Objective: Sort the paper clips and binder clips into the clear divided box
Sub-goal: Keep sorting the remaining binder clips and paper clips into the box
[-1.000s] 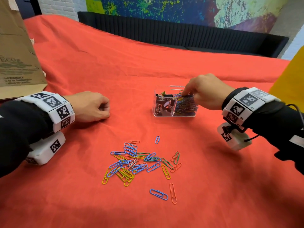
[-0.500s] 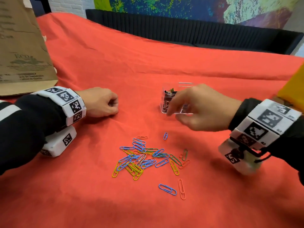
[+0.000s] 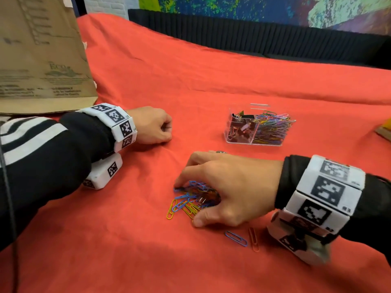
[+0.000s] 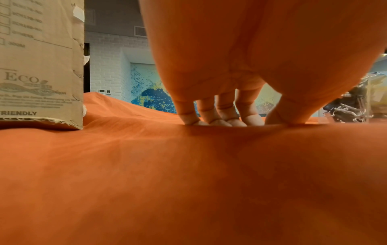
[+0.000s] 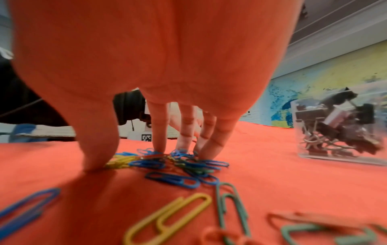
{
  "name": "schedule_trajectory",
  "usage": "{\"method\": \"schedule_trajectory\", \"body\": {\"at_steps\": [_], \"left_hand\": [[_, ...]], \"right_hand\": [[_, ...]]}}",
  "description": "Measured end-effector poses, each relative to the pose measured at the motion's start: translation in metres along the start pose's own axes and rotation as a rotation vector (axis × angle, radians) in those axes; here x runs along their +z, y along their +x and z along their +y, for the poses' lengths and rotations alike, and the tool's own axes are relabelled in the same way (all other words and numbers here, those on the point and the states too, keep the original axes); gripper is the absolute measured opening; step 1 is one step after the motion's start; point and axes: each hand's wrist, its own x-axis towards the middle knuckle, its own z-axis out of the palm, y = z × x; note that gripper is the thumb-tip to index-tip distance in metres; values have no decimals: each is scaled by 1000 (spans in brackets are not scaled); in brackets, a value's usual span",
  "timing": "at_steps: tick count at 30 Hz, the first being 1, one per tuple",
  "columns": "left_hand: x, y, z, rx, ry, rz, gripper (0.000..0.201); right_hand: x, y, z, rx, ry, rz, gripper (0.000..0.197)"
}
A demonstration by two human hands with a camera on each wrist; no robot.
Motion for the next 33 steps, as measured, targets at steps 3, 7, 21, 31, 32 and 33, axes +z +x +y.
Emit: {"method": "schedule_trajectory", "body": {"at_steps": [3,7,21,31,32,33], "left_hand": [[0,0,1,2,-1,0,11],[0,0,2,-9,-9,-17,11],[1,2,-1,13,-2,-21,12],[0,0,1,23,22,-11,15],[0,0,1,24,22,-12,15],[0,0,1,25,21,-14,15]], "right_hand": [[-2,-2,-6,-64,-10,46,32],[-8,-11,-1,-34,-24,51,22],[-75,-67,82,394,39,394,20],[-94,-51,147,576,-153,471,18],[-91,-48,149,573,-163,468,18],[-89,-47,151,567,-165,467,18]]}}
